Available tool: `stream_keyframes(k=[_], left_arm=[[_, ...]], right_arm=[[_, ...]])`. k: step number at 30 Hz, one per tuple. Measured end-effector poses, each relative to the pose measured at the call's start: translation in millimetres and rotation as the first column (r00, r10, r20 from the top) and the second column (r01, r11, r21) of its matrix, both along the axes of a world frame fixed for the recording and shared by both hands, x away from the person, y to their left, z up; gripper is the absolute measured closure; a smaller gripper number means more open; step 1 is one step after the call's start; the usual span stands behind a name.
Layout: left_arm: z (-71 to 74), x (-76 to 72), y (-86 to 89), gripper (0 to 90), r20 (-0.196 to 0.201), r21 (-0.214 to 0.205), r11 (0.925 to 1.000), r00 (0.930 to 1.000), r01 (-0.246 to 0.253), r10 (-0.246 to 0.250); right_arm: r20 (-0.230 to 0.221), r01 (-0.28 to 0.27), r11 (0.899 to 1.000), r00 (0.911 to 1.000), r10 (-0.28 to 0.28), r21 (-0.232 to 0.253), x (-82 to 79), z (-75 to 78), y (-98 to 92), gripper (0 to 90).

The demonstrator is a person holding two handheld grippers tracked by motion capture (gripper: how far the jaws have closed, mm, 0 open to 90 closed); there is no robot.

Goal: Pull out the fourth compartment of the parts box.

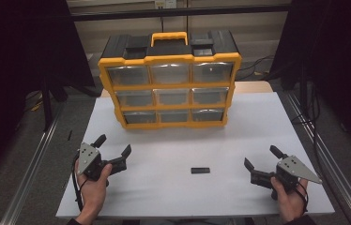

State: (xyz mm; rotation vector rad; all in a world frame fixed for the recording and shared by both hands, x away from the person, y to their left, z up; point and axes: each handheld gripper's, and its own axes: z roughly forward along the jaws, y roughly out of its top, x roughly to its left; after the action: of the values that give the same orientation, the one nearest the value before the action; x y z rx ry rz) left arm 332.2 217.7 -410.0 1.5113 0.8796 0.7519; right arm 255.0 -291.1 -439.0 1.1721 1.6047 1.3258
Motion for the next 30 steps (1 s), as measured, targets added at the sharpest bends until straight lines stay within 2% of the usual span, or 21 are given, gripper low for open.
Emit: stream_keyframes(k=[6, 10, 12, 13, 21, 24, 25, 26, 27, 30], left_arm=[[9.4, 6.4, -7.4, 2.4, 0.028, 0.014, 0.9999, 0.9996, 0.009, -0.01], [15.8, 11.7, -11.6, 2.3, 0.048, 0.006, 0.9999, 0.9988, 0.011, -0.011], [17.1, 13.4, -11.5, 2.3, 0.044, 0.02, 0.9997, 0.9989, 0.016, -0.017], [17.9, 15.8, -13.3, 2.3, 0.029, 0.021, 0.9997, 0.9995, 0.012, -0.012], [21.9, 26.9, -18.9, 2.4, 0.031, 0.045, 0.9985, 0.999, 0.031, -0.033], [24.7, 29.3, -20.5, 2.5, 0.038, 0.062, 0.9973, 0.9983, 0.041, -0.043], [26.6, 31.3, -23.5, 2.5, 0.052, 0.081, 0.9951, 0.9968, 0.057, -0.061], [26.6, 31.3, -23.5, 2.6, 0.052, 0.081, 0.9951, 0.9968, 0.057, -0.061], [28.3, 32.8, -23.9, 2.6, 0.062, 0.101, 0.993, 0.9959, 0.06, -0.067], [32.9, 35.9, -26.1, 2.5, 0.088, 0.127, 0.9903, 0.9938, 0.057, -0.068]], right_arm=[[-0.002, 0.002, 1.0, 1.0, -0.002, 0.004, 0.3, -0.2, -0.6, 0.0], [-0.005, -0.004, 1.0, 1.0, 0.004, 0.001, 0.5, -0.4, -0.3, 0.2], [-0.005, -0.006, 1.0, 1.0, 0.006, 0.002, 0.5, -0.4, -0.1, 0.1], [-0.008, -0.008, 1.0, 0.9999, 0.008, 0.003, 0.5, -0.4, -0.2, 0.2], [-0.009, -0.016, 1.0, 0.9998, 0.016, 0.0, 1.2, -0.8, 0.5, 0.7], [-0.008, -0.015, 1.0, 0.9999, 0.015, 0.002, 1.6, -1.0, 0.1, 0.5], [-0.008, -0.017, 1.0, 0.9998, 0.017, 0.004, 1.6, -0.9, 0.1, 0.5], [-0.008, -0.017, 1.0, 0.9998, 0.017, 0.004, 1.6, -0.9, 0.1, 0.5], [-0.008, -0.017, 1.0, 0.9998, 0.018, 0.004, 1.6, -0.9, 0.1, 0.5], [-0.008, -0.02, 1.0, 0.9998, 0.02, 0.002, 2.1, -1.0, 0.4, 0.5]])
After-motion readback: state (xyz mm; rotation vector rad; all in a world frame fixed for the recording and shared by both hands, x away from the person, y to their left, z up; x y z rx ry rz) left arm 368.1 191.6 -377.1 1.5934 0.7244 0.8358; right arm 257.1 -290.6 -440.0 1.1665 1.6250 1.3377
